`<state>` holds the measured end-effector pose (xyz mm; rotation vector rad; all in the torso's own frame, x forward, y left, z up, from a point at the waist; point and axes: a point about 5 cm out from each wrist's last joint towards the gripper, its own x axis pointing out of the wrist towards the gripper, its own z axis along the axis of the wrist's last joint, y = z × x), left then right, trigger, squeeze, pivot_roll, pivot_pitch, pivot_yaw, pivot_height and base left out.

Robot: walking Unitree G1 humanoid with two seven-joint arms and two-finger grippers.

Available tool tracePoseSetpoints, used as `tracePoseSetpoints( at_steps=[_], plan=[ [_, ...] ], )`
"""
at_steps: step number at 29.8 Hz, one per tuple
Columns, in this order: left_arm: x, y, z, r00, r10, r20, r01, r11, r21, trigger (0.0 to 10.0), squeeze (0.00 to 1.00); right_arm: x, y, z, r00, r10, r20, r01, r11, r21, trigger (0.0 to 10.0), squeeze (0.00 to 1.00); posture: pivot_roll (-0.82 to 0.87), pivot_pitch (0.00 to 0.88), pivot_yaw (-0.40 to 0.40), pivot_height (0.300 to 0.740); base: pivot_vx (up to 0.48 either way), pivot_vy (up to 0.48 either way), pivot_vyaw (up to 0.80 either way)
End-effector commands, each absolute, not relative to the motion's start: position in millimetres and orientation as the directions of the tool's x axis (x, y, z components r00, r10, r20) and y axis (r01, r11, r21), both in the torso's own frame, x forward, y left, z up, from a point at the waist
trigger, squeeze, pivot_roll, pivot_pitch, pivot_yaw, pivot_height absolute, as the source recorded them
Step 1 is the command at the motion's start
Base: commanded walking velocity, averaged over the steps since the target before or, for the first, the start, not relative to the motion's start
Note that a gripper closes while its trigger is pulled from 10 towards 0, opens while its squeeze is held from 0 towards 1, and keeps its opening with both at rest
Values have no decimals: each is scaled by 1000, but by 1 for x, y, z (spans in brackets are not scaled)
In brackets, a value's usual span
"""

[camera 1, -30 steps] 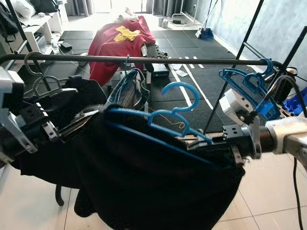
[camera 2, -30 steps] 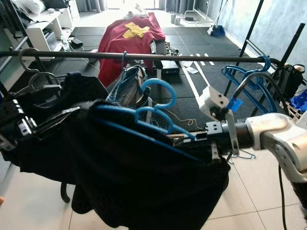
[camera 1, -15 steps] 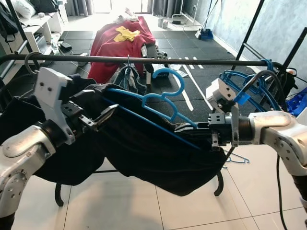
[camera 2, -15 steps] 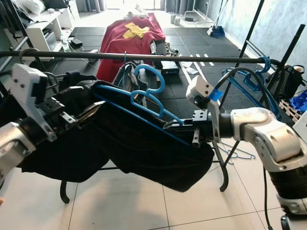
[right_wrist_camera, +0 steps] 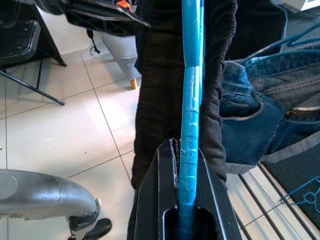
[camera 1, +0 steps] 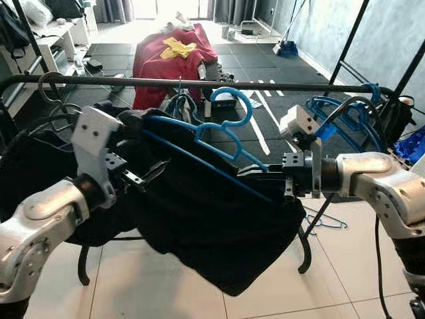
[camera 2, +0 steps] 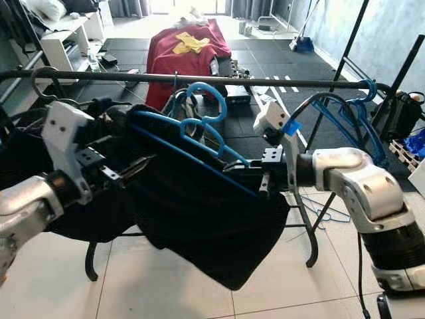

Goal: Hang hanger

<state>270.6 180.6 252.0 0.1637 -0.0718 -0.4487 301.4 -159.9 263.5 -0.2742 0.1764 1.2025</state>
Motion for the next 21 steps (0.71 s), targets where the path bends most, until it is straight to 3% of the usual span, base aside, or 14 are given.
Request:
tracePoseSetpoints(
  at_steps=[1, 17, 21],
  plan=[
    [274, 179, 247, 915, -404, 1, 397, 899, 185, 10000, 0, 302, -157, 275, 357, 902, -242, -931, 323, -168, 0, 0, -68, 51, -32, 736, 0, 0, 0],
    [284, 174, 242, 960, -277, -30, 276, 929, 246, 10000, 0, 301, -153, 278, 339, 912, -231, -937, 305, -173, 0, 0, -70, 51, -33, 736, 0, 0, 0],
    [289, 180, 246, 982, -189, 6, 183, 958, 222, 10000, 0, 299, -151, 277, 319, 918, -234, -944, 285, -167, 0, 0, -72, 50, -33, 736, 0, 0, 0]
  ],
)
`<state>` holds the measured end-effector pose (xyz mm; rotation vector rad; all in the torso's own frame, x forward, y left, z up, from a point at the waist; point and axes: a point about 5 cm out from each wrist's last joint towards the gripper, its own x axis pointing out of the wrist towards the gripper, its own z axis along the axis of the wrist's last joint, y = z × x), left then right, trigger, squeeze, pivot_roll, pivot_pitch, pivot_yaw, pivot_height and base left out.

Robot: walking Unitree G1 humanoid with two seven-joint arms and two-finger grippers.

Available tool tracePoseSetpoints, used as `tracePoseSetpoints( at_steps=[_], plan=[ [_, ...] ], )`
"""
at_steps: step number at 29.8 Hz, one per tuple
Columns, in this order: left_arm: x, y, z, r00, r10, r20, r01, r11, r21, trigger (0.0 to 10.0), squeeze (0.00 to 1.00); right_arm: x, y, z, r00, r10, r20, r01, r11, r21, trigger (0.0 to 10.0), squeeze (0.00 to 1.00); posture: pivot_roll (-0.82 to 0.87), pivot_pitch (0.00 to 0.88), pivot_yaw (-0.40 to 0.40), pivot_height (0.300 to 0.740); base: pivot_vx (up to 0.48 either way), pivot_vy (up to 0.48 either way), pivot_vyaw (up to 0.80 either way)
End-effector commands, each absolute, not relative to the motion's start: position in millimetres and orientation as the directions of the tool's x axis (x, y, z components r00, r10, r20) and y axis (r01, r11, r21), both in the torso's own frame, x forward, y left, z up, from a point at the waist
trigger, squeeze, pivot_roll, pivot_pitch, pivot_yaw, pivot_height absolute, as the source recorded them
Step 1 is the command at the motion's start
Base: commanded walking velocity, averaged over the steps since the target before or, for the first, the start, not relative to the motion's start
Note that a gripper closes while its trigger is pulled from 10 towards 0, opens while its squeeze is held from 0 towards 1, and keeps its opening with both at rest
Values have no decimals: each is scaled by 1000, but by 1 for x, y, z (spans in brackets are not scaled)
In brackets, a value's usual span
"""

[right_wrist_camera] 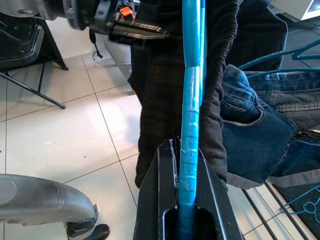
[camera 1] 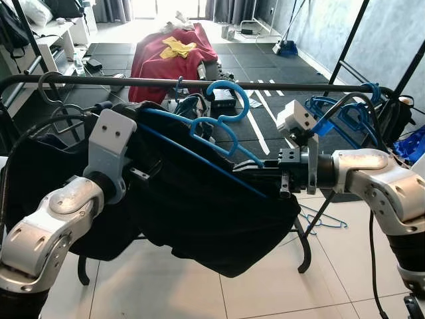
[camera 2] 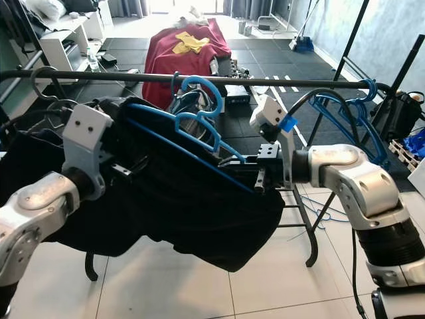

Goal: Hang hanger

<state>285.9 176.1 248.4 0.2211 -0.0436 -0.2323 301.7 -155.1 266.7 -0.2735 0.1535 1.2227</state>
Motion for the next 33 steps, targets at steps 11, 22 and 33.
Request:
tracePoseSetpoints(
  at_steps=[11, 22, 33],
  plan=[
    [297, 186, 254, 995, -89, 54, 76, 977, 201, 3686, 0, 287, -145, 275, 235, 941, -244, -968, 204, -145, 0, 0, -81, 47, -30, 736, 0, 0, 0],
    [301, 205, 263, 995, 25, 97, -50, 961, 274, 0, 0, 274, -146, 268, 158, 945, -287, -985, 131, -108, 0, 0, -88, 40, -27, 736, 0, 0, 0],
    [296, 271, 296, 949, 240, 206, -307, 860, 409, 0, 0, 244, -158, 252, -16, 904, -427, -1000, -22, -8, 0, 0, -96, 36, -26, 736, 0, 0, 0]
  ],
)
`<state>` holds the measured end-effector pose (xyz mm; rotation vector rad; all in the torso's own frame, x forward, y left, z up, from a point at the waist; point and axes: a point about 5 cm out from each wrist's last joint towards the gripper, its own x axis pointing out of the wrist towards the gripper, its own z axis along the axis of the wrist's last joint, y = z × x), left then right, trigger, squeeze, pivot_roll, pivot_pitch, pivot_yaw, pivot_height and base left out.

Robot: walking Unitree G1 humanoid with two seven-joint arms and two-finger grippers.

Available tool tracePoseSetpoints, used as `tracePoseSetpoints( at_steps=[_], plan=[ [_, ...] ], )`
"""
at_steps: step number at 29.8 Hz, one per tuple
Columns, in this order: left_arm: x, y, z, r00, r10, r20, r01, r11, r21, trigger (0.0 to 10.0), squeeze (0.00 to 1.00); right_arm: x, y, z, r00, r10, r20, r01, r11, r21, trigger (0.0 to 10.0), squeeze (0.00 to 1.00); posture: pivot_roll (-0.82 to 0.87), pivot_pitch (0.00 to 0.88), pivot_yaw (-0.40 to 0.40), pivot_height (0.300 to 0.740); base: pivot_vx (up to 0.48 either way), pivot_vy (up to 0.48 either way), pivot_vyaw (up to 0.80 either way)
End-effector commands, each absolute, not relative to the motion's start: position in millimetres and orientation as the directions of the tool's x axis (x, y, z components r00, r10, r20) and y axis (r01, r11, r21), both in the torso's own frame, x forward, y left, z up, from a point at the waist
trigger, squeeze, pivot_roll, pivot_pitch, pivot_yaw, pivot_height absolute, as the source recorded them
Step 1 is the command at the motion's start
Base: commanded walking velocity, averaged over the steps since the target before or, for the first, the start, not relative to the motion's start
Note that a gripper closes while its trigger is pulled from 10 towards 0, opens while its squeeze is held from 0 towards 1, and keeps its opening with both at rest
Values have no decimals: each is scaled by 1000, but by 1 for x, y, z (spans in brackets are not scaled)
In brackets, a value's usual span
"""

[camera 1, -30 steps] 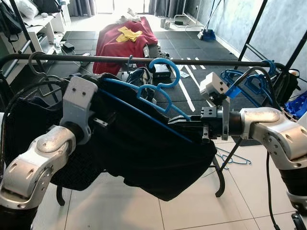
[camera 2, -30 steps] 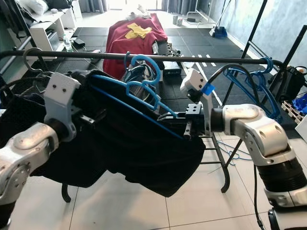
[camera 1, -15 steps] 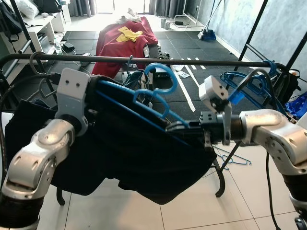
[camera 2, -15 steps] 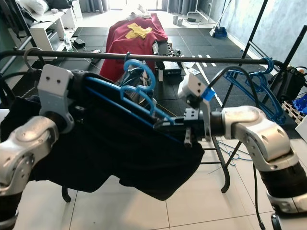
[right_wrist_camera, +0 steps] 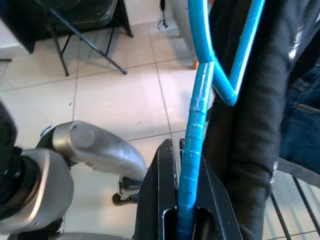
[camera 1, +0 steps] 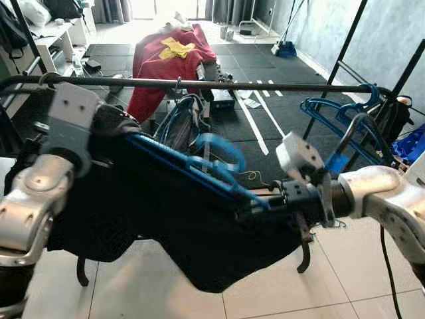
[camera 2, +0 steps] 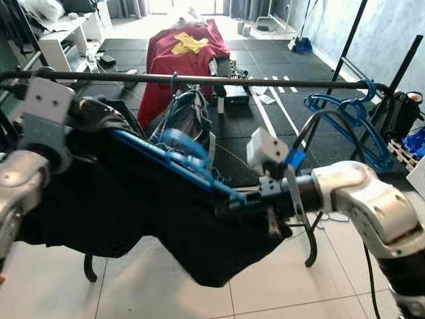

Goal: Hang hanger

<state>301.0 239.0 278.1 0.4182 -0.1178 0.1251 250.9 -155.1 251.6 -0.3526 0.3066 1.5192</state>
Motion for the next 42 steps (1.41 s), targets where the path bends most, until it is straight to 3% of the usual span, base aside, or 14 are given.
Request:
tracePoseSetpoints(
  at_steps=[1, 6, 12, 27, 33, 39, 42],
  plan=[
    [296, 271, 296, 949, 240, 206, -307, 860, 409, 0, 0, 244, -158, 252, -16, 904, -427, -1000, -22, -8, 0, 0, -96, 36, -26, 736, 0, 0, 0],
    [294, 283, 304, 936, 269, 225, -342, 841, 419, 0, 0, 239, -162, 251, -34, 897, -441, -999, -34, 8, 0, 0, -97, 37, -24, 736, 0, 0, 0],
    [298, 294, 303, 940, 280, 197, -340, 827, 448, 0, 0, 228, -165, 273, -86, 938, -337, -996, -90, 4, 0, 0, -103, 40, -16, 736, 0, 0, 0],
    [307, 294, 245, 964, 265, -13, -227, 852, 472, 0, 0, 215, -171, 300, -164, 967, -194, -986, -168, -6, 0, 0, -106, 46, -13, 736, 0, 0, 0],
    [306, 297, 242, 962, 272, -22, -228, 845, 483, 0, 0, 214, -171, 300, -169, 968, -186, -985, -172, 1, 0, 0, -110, 47, -12, 736, 0, 0, 0],
    [306, 308, 257, 958, 286, 35, -264, 826, 498, 0, 0, 206, -165, 289, -249, 948, -196, -968, -238, 81, 0, 0, -117, 47, -13, 736, 0, 0, 0],
    [306, 308, 257, 958, 286, 35, -264, 826, 498, 0, 0, 206, -165, 289, -249, 948, -196, -968, -238, 81, 0, 0, -117, 47, -13, 736, 0, 0, 0]
  ],
)
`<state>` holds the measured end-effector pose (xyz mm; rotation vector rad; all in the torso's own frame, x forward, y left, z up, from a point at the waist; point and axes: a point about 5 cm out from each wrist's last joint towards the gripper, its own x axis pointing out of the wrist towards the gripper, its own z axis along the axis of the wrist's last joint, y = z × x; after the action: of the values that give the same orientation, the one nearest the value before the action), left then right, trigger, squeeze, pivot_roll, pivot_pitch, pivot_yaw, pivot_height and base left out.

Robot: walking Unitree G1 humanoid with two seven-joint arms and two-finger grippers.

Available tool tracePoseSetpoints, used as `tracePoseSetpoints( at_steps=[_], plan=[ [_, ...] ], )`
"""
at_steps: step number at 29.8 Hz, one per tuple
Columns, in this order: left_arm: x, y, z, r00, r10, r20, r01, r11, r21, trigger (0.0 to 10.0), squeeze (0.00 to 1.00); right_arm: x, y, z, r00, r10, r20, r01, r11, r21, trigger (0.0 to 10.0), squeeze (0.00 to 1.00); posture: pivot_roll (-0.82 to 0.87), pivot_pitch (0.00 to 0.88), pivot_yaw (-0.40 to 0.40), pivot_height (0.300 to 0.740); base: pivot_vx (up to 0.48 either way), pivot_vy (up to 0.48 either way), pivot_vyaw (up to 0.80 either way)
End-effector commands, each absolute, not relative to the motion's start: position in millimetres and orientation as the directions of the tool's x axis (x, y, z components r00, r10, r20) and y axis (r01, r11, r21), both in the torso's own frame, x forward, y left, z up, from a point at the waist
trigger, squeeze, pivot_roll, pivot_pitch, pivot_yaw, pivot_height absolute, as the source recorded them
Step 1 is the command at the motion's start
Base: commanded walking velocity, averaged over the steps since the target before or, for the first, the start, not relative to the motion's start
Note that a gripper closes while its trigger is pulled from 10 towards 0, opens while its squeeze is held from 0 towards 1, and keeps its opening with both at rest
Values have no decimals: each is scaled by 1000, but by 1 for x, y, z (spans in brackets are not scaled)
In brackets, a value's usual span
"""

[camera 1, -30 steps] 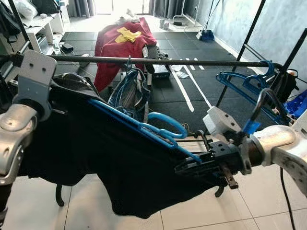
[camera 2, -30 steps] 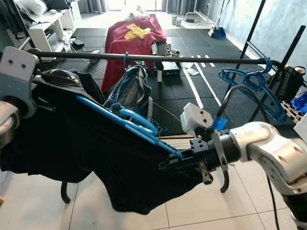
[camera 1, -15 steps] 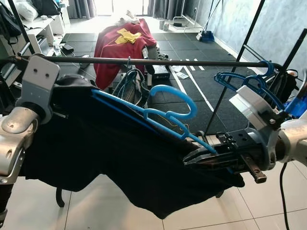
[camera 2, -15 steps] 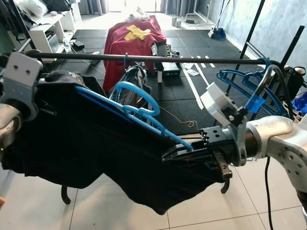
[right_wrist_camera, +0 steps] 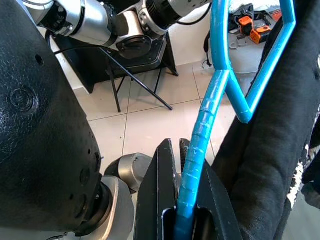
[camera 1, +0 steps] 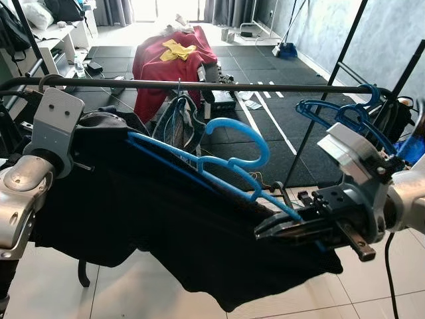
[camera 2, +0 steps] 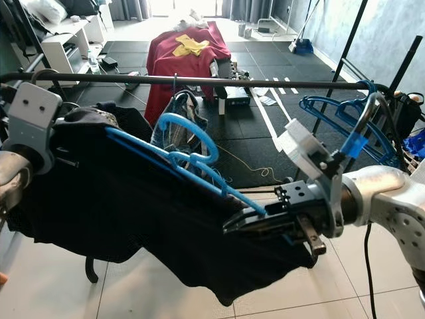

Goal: Hang hanger

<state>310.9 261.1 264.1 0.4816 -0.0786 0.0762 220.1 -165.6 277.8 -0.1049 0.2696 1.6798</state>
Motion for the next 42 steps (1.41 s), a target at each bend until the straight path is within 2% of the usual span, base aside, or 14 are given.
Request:
tracePoseSetpoints(
  at_steps=[1, 3, 4, 5, 8, 16, 25, 27, 30, 34, 38, 39, 41, 42],
  plan=[
    [309, 302, 268, 966, 245, 85, -255, 840, 479, 0, 0, 206, -161, 280, -267, 938, -223, -962, -246, 115, 0, 0, -113, 48, -17, 736, 0, 0, 0],
    [309, 302, 268, 966, 245, 85, -255, 840, 479, 0, 0, 206, -161, 280, -267, 938, -223, -962, -246, 115, 0, 0, -113, 48, -17, 736, 0, 0, 0],
    [312, 285, 288, 974, 155, 165, -215, 861, 461, 0, 0, 214, -158, 271, -223, 941, -255, -972, -197, 127, 0, 0, -110, 46, -21, 736, 0, 0, 0],
    [312, 285, 288, 974, 155, 165, -215, 861, 461, 0, 0, 214, -158, 271, -223, 941, -255, -972, -197, 127, 0, 0, -110, 46, -21, 736, 0, 0, 0],
    [308, 250, 326, 953, -37, 302, -117, 872, 475, 0, 0, 234, -158, 256, -94, 942, -322, -990, -54, 131, 0, 0, -110, 45, -21, 736, 0, 0, 0],
    [307, 238, 328, 948, -121, 296, -68, 829, 555, 0, 0, 238, -161, 245, -42, 918, -395, -990, 14, 138, 0, 0, -111, 43, -21, 736, 0, 0, 0],
    [308, 237, 327, 951, -144, 274, -46, 809, 586, 0, 0, 239, -163, 240, -30, 896, -442, -992, 28, 125, 0, 0, -107, 39, -21, 736, 0, 0, 0],
    [316, 249, 305, 977, -84, 195, -43, 822, 568, 0, 0, 227, -159, 259, -140, 919, -368, -989, -116, 87, 0, 0, -109, 37, -19, 736, 0, 0, 0],
    [326, 293, 243, 993, 121, 14, -110, 847, 520, 0, 0, 208, -161, 279, -300, 898, -321, -954, -288, 84, 0, 0, -115, 31, -16, 736, 0, 0, 0],
    [324, 302, 211, 984, 154, -90, -89, 860, 502, 0, 0, 207, -163, 288, -320, 902, -290, -947, -312, 75, 0, 0, -112, 30, -15, 736, 0, 0, 0],
    [323, 291, 192, 985, 90, -146, -9, 879, 477, 0, 0, 210, -164, 299, -314, 922, -227, -949, -311, 46, 0, 0, -112, 32, -14, 736, 0, 0, 0],
    [323, 273, 185, 986, 9, -167, 71, 882, 467, 0, 0, 214, -164, 303, -291, 937, -194, -956, -291, 30, 0, 0, -106, 35, -18, 736, 0, 0, 0],
    [323, 273, 185, 986, 9, -167, 71, 882, 467, 0, 0, 214, -164, 303, -291, 937, -194, -956, -291, 30, 0, 0, -106, 35, -18, 736, 0, 0, 0],
    [323, 258, 181, 982, -59, -180, 138, 877, 461, 0, 0, 217, -165, 303, -269, 945, -188, -963, -270, 21, 0, 0, -106, 37, -18, 736, 0, 0, 0]
  ],
)
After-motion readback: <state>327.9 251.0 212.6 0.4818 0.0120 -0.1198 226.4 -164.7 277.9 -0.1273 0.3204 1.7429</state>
